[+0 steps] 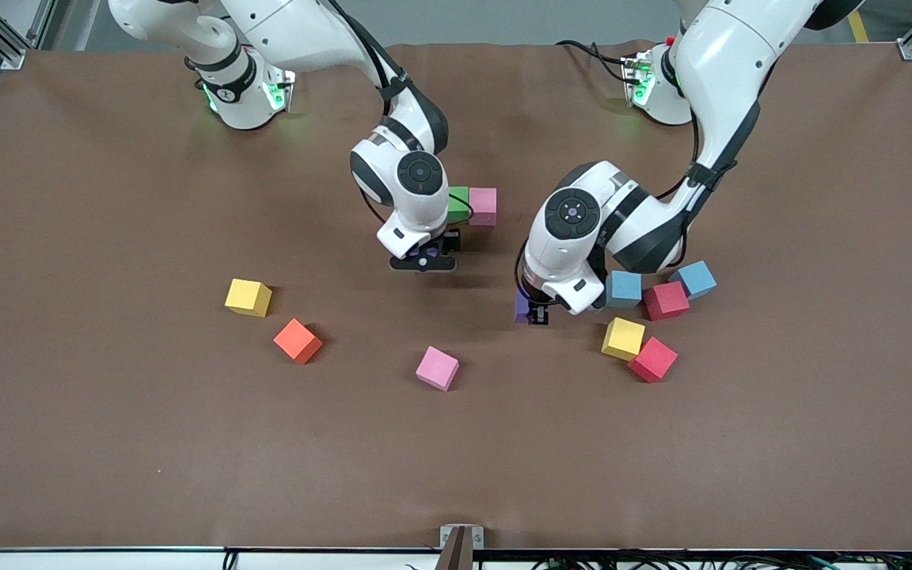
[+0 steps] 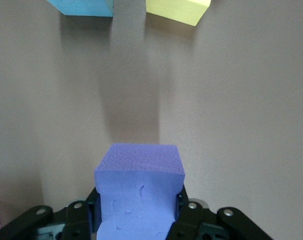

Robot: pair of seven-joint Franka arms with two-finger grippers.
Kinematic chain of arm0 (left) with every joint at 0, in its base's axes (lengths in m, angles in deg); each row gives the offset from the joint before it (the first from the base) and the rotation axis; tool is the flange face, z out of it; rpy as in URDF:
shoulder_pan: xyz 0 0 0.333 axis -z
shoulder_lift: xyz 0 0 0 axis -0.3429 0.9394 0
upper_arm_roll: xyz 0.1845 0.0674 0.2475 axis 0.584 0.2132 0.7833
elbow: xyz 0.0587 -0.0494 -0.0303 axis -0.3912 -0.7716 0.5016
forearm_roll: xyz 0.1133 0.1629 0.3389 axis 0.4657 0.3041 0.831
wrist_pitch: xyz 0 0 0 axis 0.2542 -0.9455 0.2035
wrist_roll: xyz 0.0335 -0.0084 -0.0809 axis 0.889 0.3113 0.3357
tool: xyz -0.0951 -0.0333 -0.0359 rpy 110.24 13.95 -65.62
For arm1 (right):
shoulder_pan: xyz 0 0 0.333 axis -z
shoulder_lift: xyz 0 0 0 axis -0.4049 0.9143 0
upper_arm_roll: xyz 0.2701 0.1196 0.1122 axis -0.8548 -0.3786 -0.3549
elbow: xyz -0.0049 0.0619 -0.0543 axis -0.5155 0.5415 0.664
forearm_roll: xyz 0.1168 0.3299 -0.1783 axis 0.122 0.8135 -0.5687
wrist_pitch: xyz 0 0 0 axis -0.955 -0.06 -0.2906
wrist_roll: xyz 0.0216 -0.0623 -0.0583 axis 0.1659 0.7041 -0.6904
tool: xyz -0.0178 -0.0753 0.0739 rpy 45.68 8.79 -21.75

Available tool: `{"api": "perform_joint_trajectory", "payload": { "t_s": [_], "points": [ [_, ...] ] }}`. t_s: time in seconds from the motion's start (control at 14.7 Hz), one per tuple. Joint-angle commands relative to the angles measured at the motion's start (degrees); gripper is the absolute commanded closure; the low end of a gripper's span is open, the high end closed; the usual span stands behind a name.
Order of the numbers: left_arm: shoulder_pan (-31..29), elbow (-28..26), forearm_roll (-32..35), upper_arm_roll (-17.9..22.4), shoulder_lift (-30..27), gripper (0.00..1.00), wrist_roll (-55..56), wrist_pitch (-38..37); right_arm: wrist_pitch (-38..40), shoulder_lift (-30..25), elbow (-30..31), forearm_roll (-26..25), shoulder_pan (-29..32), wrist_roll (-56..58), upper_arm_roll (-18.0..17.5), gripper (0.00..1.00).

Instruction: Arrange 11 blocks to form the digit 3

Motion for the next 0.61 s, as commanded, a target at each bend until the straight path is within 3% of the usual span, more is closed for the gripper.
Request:
{"api": "perform_joint_trajectory", "payload": {
  "t_s": [0.0, 0.27, 0.54],
  "points": [
    [-0.49, -1.62, -0.66, -0.28, -1.49, 0.63, 0.46, 0.79, 0.34, -0.13, 0.06, -0.6, -0.33, -0.86, 0.24, 0.0],
    [-0.4, -1.7, -0.66, -0.28, -1.58, 0.63, 0.46, 0.79, 3.4, -1.79, -0.47, -0.6, -0.51, -1.2, 0.24, 0.0],
    [0.21, -3.63, -0.66, -0.54, -2.02, 0.63, 2.21, 0.79, 9.11, -8.72, -0.12, -0.42, 1.33, -0.94, 0.24, 0.0]
  ]
}}
